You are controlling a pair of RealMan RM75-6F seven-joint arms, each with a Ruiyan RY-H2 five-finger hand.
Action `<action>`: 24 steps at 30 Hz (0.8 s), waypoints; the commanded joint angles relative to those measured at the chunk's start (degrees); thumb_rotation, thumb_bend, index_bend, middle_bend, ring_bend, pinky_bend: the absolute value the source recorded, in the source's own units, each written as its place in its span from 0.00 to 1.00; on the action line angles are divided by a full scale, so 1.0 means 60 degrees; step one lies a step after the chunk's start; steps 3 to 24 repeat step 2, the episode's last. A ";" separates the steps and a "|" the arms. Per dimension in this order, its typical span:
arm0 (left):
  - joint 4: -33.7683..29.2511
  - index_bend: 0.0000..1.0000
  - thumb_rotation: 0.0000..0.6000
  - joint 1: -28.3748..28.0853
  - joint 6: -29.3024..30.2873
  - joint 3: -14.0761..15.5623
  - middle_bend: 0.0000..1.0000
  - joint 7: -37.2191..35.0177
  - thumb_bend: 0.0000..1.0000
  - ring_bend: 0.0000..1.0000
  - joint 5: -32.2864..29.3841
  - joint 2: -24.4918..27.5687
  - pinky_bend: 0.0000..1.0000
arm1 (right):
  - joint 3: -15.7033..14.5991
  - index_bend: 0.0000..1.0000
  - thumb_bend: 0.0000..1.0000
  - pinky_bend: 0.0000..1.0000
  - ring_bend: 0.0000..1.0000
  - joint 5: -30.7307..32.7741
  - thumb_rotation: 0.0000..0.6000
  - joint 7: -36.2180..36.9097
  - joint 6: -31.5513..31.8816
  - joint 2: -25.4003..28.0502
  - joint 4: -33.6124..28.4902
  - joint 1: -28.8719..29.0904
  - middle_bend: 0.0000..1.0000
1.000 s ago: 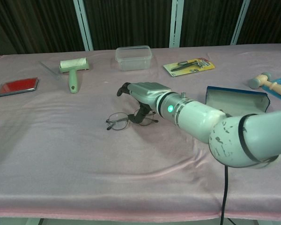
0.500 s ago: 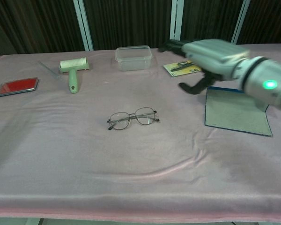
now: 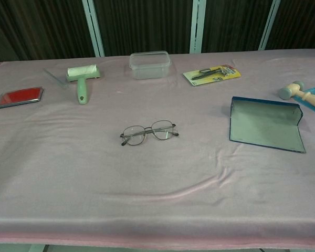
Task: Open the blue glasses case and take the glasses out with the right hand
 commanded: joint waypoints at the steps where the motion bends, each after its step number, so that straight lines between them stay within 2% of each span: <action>1: -0.0016 0.00 1.00 0.0007 -0.0015 0.0002 0.00 -0.0022 0.44 0.00 -0.0016 0.0019 0.03 | 0.0067 0.09 0.33 0.00 0.00 -0.0098 1.00 0.0111 -0.0095 0.0207 -0.0269 -0.0245 0.00; 24: -0.0021 0.00 1.00 0.0013 -0.0016 -0.0001 0.00 -0.0026 0.44 0.00 -0.0028 0.0025 0.03 | 0.0114 0.09 0.33 0.00 0.00 -0.0103 1.00 0.0102 -0.0168 0.0229 -0.0312 -0.0261 0.00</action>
